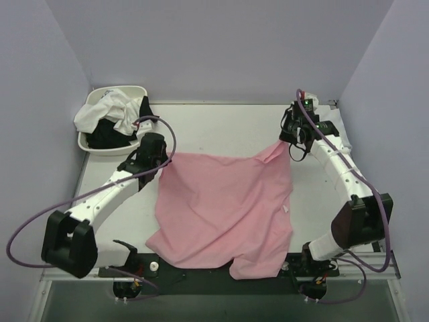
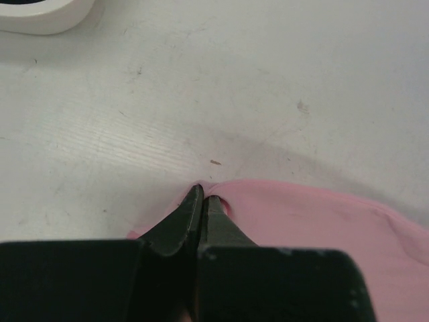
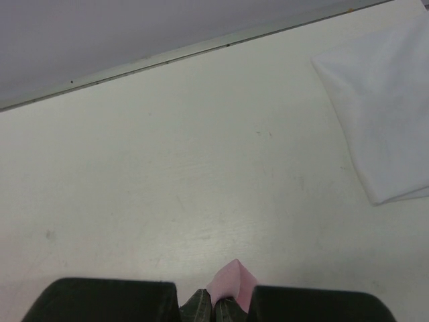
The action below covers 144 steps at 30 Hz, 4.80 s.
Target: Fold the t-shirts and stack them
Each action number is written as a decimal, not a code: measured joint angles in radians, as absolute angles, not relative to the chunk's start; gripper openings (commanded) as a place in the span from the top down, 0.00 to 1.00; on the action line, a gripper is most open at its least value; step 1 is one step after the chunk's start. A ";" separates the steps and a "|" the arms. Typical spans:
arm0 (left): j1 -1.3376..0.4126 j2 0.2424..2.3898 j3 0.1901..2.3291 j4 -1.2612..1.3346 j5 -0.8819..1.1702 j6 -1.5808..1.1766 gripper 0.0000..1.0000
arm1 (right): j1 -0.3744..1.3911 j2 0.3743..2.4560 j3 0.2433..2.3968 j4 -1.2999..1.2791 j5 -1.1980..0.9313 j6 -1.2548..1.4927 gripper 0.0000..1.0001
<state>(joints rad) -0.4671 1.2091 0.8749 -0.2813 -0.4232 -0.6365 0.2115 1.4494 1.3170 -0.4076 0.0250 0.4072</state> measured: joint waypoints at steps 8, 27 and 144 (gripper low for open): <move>-0.272 1.614 1.163 -0.231 -0.314 -0.593 1.00 | 0.170 1.771 1.563 -0.401 0.022 0.437 1.00; -0.137 2.114 1.608 -0.266 -0.286 -0.562 1.00 | 0.167 2.364 2.250 -0.530 0.018 0.367 1.00; -0.713 0.875 1.613 -0.265 -0.340 -0.189 1.00 | 0.649 0.878 1.859 -0.387 0.037 0.050 1.00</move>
<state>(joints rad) -0.7128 0.8753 1.6127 -0.2649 -0.3397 -0.1894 0.6495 0.8776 1.8591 -0.3874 0.0372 0.0498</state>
